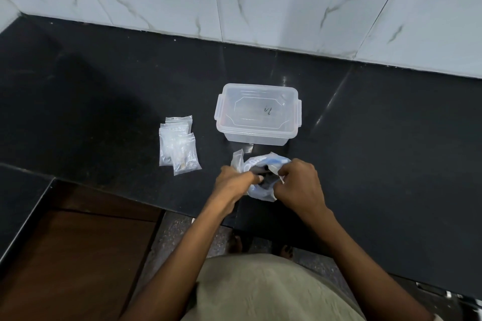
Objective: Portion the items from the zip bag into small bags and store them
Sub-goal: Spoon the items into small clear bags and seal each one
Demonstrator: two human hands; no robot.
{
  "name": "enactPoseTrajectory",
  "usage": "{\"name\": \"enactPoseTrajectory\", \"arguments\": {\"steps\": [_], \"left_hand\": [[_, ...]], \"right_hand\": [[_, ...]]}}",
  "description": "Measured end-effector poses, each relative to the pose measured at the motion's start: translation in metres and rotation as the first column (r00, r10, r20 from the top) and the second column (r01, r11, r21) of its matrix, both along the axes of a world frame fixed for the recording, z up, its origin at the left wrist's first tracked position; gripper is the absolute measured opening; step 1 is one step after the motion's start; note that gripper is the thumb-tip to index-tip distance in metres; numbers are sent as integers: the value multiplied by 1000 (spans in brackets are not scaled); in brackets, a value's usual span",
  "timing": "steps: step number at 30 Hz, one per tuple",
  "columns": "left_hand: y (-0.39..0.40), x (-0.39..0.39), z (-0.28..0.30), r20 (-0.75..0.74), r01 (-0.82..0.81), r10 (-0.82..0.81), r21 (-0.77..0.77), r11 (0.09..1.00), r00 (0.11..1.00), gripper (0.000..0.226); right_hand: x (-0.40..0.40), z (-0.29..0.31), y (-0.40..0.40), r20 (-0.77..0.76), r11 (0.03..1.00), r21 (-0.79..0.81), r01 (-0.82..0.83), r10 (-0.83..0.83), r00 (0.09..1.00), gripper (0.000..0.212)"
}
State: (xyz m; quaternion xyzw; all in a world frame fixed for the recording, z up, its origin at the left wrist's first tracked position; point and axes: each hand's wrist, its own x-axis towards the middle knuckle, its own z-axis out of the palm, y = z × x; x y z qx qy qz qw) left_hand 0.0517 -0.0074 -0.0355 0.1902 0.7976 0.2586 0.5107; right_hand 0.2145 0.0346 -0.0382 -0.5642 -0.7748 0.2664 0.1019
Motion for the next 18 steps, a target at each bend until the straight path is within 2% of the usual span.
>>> {"name": "enactPoseTrajectory", "arguments": {"steps": [2,5,7,11,13,15,18], "left_hand": [[-3,3,1,-78,24,-25,-16,1000,997,37],[-3,4,0,-139,10,-11,-13,1000,990,37],[-4,3,0,-132,2,-2,2,1000,991,36],[-3,3,-5,-86,-14,18,48,999,996,38],[-2,3,-10,-35,-47,50,82,996,998,38],[-2,2,-8,95,-111,100,130,985,991,39],[-3,4,-6,272,-229,172,196,953,947,46]], "right_hand": [[1,2,-1,-57,1000,-3,13,-13,998,16],[3,8,-3,-126,1000,15,-12,14,992,14],[6,12,-5,-159,994,57,-95,103,982,12],[5,13,-9,-83,965,94,-244,252,964,15],[3,7,-10,12,958,101,-268,268,963,19],[2,1,-9,74,962,64,-264,260,963,19],[2,-1,-7,86,971,38,-235,231,969,13]]}}
